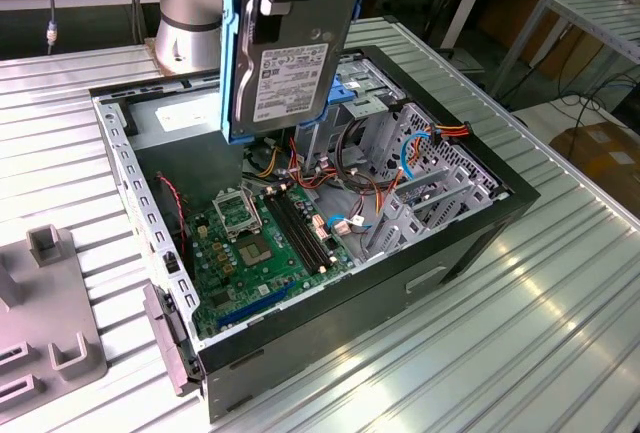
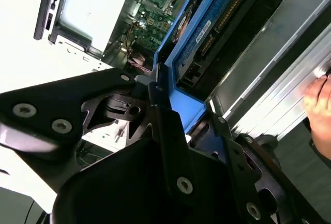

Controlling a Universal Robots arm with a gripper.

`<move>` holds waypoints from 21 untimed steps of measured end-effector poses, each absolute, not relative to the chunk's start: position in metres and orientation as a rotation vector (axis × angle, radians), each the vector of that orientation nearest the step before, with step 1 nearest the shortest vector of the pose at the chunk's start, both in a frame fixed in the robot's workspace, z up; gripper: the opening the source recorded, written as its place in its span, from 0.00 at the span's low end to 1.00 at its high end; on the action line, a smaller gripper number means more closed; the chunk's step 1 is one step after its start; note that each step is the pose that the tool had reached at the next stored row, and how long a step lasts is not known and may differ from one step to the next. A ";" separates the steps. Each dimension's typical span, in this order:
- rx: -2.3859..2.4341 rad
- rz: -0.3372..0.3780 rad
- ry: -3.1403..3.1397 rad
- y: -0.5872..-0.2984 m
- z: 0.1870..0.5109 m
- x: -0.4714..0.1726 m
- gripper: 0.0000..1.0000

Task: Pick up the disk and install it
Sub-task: 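Insert the disk into the insertion slot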

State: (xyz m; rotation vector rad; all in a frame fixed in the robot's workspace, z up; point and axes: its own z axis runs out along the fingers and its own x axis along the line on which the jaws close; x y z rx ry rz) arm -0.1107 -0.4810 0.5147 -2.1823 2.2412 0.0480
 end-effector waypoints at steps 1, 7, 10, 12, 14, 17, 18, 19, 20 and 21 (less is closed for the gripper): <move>-2.182 0.048 2.241 -0.485 0.515 -0.111 0.37; -2.182 0.048 2.241 -0.504 0.514 -0.110 0.37; -2.183 0.047 2.242 -0.515 0.514 -0.110 0.37; -2.183 0.046 2.242 -0.520 0.514 -0.110 0.37; -2.184 0.045 2.243 -0.524 0.514 -0.110 0.37; -2.184 0.044 2.243 -0.533 0.514 -0.110 0.37; -2.184 0.044 2.243 -0.537 0.514 -0.110 0.37; -2.184 0.044 2.243 -0.539 0.514 -0.110 0.37; -2.184 0.044 2.243 -0.540 0.514 -0.108 0.37; -2.184 0.044 2.243 -0.540 0.513 -0.103 0.37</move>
